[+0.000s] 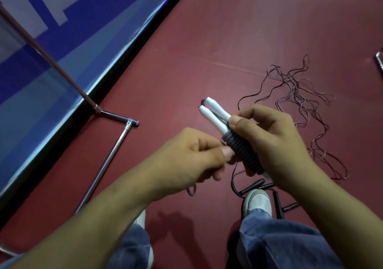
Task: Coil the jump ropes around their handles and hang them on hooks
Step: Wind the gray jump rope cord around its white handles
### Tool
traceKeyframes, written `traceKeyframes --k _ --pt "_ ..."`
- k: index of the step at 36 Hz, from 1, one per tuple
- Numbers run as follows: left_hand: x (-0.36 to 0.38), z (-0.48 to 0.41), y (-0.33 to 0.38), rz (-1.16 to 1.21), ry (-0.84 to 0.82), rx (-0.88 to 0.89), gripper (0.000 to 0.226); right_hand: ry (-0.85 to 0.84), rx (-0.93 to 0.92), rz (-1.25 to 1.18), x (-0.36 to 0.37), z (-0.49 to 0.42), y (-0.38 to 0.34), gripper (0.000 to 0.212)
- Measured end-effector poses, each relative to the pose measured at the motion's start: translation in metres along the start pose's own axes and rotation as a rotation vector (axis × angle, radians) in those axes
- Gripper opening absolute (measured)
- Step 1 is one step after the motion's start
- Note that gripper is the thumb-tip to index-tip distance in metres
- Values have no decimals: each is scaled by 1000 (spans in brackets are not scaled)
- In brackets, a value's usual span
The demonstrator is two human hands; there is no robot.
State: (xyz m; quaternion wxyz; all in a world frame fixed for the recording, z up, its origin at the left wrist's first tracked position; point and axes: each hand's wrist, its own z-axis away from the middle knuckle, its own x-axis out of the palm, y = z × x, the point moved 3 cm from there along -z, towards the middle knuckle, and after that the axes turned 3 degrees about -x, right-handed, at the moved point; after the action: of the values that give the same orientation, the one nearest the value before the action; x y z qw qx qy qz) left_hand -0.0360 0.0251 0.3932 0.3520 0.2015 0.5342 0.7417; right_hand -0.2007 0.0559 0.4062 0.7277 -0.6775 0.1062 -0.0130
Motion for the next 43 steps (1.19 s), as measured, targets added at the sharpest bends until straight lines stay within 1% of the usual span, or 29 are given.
traceKeyframes --k 2,4,6,9,11,14,17,20,23,25,28,32,35,37,40,43 --pt "-5 -2 2 141 32 25 45 10 -8 -28 -4 -2 -4 18" --pt "-9 -3 4 159 83 48 47 4 -8 -41 -6 -1 -7 17" --pt "-11 -5 4 116 134 56 43 1 -7 -36 -6 0 -8 17" --pt "-17 -6 0 46 197 52 38 -17 -8 -42 -5 2 -9 30" --pt "-19 -7 -2 32 208 38 42 -23 -7 -52 -5 3 -10 34" --pt "-20 -8 -4 -8 217 -6 53 -48 16 -84 -4 3 -6 32" --pt "-21 -7 -6 -126 203 -21 57 -99 71 -141 -1 6 2 26" --pt "-18 -4 -8 -195 175 -19 57 -132 106 -156 4 8 5 24" --pt "-16 -3 -9 -208 181 -7 52 -122 113 -143 4 7 6 24" --pt "-16 -3 -6 -204 182 -16 52 -106 104 -89 2 6 6 24" --pt "-20 -4 -2 -200 194 -47 45 -85 73 22 -1 4 4 16" --pt "-19 -2 1 -164 120 -77 23 -48 30 157 -6 -1 -2 16" --pt "-16 2 0 -139 91 -121 25 -20 -4 267 -11 -2 -2 16" --pt "-15 3 1 -109 72 -138 29 3 -49 405 -14 -2 0 21" --pt "-14 6 3 -4 49 -148 32 7 -141 631 -16 -2 2 42" --pt "-15 6 7 134 38 -182 35 -10 -213 772 -13 -2 0 56"
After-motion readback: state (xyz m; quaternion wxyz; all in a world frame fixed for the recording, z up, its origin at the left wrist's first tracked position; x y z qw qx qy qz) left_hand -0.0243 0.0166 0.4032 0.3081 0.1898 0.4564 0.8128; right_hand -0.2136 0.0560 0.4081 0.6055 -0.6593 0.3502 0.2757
